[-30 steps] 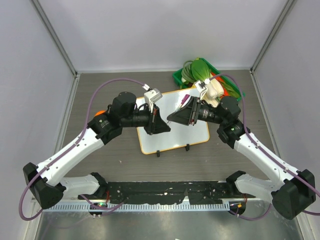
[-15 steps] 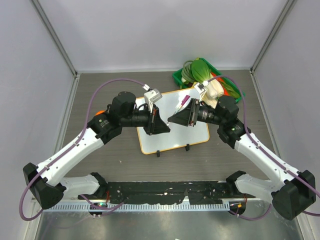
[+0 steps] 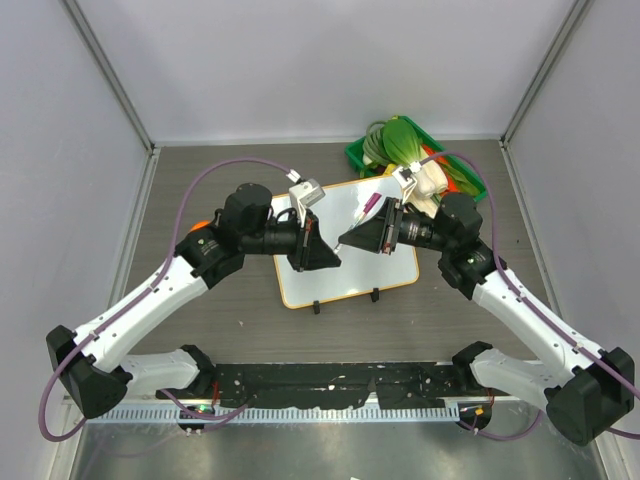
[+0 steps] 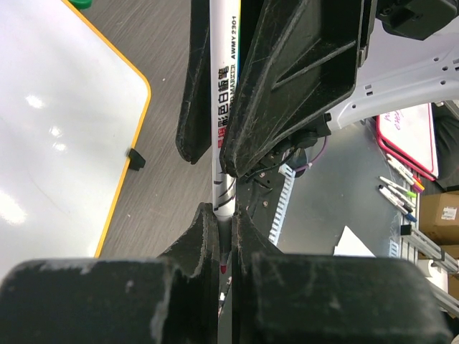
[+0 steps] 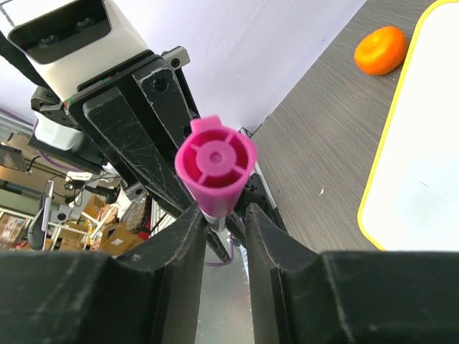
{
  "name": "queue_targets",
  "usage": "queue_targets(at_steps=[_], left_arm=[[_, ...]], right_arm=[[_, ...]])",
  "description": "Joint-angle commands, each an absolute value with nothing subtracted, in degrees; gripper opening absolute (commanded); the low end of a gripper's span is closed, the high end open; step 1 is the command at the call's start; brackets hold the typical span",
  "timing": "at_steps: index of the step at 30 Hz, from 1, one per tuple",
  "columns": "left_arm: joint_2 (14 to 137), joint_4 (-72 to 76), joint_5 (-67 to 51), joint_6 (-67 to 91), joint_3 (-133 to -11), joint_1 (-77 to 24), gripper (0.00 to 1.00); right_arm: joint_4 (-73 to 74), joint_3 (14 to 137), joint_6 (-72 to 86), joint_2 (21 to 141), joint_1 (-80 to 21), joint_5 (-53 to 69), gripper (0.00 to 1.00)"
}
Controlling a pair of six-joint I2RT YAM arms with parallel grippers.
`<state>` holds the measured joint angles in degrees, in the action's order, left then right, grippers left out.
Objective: Write a sentence on the whiteboard
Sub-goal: Pass from the left arm to the right, then pick up the whiteboard stand from the center of the board.
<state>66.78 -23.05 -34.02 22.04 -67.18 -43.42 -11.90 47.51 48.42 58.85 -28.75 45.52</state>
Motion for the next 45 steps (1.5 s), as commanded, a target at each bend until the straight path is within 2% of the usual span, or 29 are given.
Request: queue_targets(at_steps=[1, 7, 9, 11, 12, 18, 20, 23, 24, 26, 31, 36, 40, 45], left_arm=[[66.27, -22.41, -35.42, 21.53, -66.71, -43.15, 0.00], [66.53, -21.88, -35.51, 21.53, -66.01, -43.07, 0.00], [66.62, -21.97, -35.60, 21.53, -65.92, -43.07, 0.00], [66.62, -22.06, -35.42, 21.45, -65.74, -43.07, 0.00], [66.53, -22.15, -35.07, 21.45, -65.57, -43.07, 0.00], [65.83, -22.41, -33.40, 21.62, -65.13, -42.63, 0.01], [65.48, -23.20, -32.09, 21.80, -65.04, -42.36, 0.25], [63.73, -24.60, -28.22, 22.94, -63.90, -41.84, 0.79], [62.76, -24.96, -26.82, 23.37, -63.20, -41.75, 0.89], [60.22, -25.66, -23.22, 25.13, -61.18, -41.31, 1.00], [54.85, -27.85, -18.99, 28.65, -55.55, -39.03, 1.00], [53.97, -35.77, -17.67, 28.30, -54.33, -34.82, 1.00], [55.45, -32.44, -21.52, 29.26, -50.02, -29.29, 0.99], [60.73, -31.56, -27.07, 31.11, -50.27, -25.14, 1.00]], right_arm=[[-13.89, 49.92, 48.78, 57.04, -28.65, 46.14, 0.33], [-14.06, 49.83, 49.13, 56.69, -28.48, 46.32, 0.31], [-14.15, 49.66, 49.39, 56.69, -28.39, 46.32, 0.28], [-14.06, 49.66, 49.48, 56.78, -28.39, 46.32, 0.15], [-13.89, 49.66, 49.57, 56.78, -28.39, 46.41, 0.02], [-10.73, 49.57, 47.21, 56.08, -28.30, 45.53, 0.01], [-9.41, 49.57, 46.41, 55.64, -28.39, 44.74, 0.01], [-5.47, 49.83, 44.13, 54.76, -28.30, 41.07, 0.01], [-3.97, 50.44, 42.47, 54.67, -28.39, 39.83, 0.01], [4.09, 51.67, 39.31, 54.23, -28.39, 35.35, 0.01], [13.79, 54.40, 36.04, 52.91, -28.39, 23.23, 0.01], [16.96, 55.19, 36.21, 51.86, -28.39, 18.55, 0.01], [17.93, 56.33, 36.56, 52.38, -28.39, 14.52, 0.01], [16.70, 58.36, 37.79, 56.42, -28.39, 13.27, 0.01]])
